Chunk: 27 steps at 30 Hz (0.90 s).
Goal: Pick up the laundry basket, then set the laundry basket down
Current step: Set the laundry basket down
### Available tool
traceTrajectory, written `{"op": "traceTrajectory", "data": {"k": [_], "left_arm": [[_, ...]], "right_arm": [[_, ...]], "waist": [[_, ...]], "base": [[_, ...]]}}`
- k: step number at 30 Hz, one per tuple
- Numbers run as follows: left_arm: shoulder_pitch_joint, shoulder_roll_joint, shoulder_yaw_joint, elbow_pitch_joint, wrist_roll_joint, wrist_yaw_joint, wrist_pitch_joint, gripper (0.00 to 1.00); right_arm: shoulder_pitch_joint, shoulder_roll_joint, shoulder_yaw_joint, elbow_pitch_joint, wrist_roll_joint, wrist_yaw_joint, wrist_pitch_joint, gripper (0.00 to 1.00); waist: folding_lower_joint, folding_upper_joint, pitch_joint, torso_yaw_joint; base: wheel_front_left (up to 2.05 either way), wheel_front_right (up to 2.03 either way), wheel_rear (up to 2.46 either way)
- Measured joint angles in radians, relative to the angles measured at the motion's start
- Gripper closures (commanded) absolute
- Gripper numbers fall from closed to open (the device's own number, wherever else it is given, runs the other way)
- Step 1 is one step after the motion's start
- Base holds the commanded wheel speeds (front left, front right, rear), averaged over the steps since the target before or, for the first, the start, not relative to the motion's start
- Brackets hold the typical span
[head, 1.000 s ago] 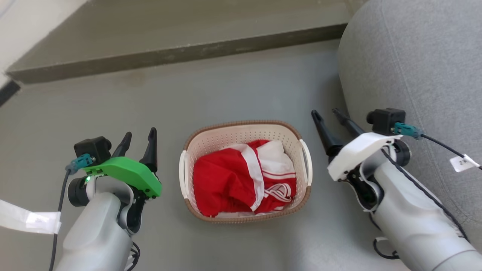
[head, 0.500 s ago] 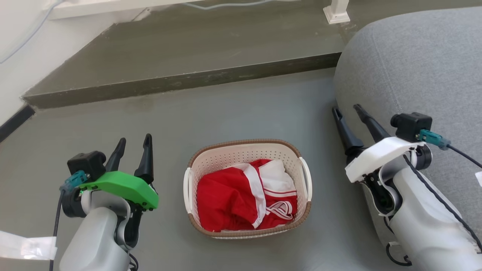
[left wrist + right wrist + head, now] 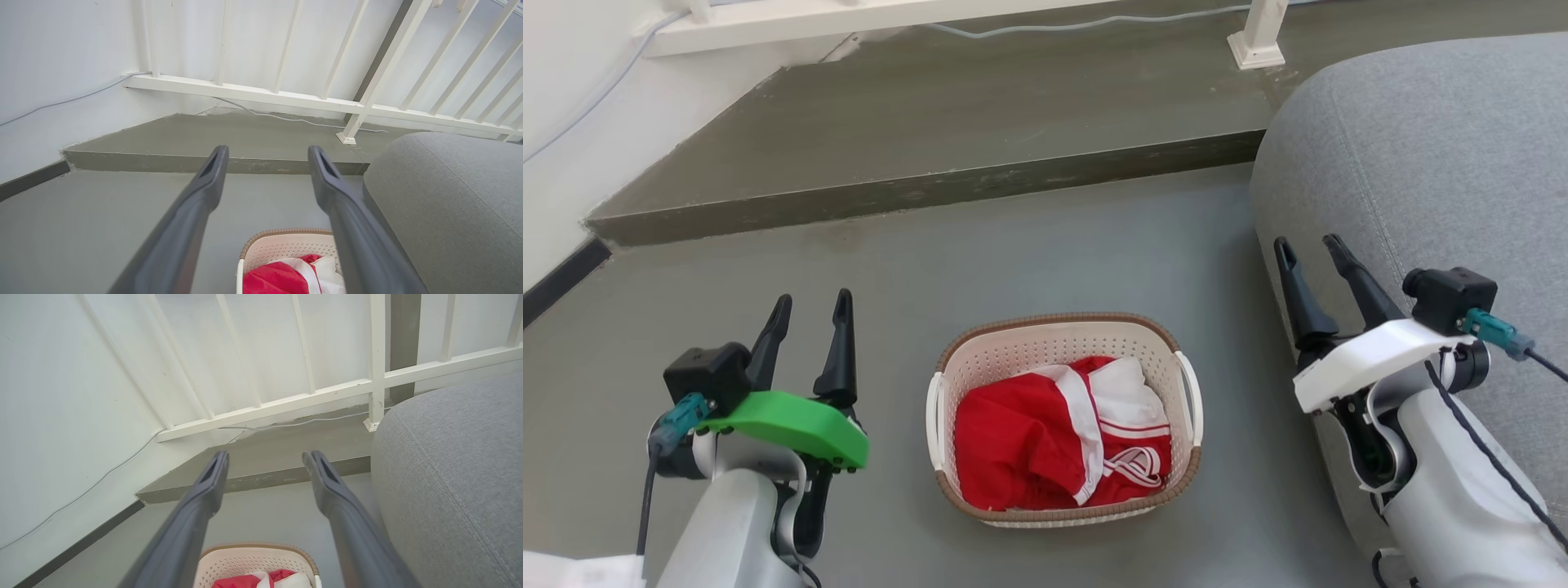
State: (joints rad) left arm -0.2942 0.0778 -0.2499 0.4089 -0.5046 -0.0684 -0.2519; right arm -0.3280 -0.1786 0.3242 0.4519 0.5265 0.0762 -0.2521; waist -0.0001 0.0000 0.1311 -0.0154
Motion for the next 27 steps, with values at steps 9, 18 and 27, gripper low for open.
{"op": "traceTrajectory", "data": {"k": [9,18,27], "left_arm": [[0.073,-0.008,0.049,-0.065,0.044,0.008,0.000,0.00],[0.116,-0.021,0.070,-0.117,0.089,0.009,0.000,0.00],[0.144,-0.027,0.080,-0.144,0.105,0.006,0.000,0.00]], "right_arm": [[0.055,0.017,-0.034,-0.063,-0.054,-0.010,0.000,0.00],[0.105,0.029,-0.060,-0.098,-0.088,-0.016,0.000,0.00],[0.135,0.050,-0.066,-0.117,-0.107,-0.015,0.000,0.00]], "waist": [[0.0000,0.0000,-0.011,-0.004],[0.0000,0.0000,-0.022,-0.005],[0.0000,0.0000,-0.034,-0.009]], "base": [[0.00,0.00,0.00],[0.00,0.00,0.00],[0.00,0.00,0.00]]}}
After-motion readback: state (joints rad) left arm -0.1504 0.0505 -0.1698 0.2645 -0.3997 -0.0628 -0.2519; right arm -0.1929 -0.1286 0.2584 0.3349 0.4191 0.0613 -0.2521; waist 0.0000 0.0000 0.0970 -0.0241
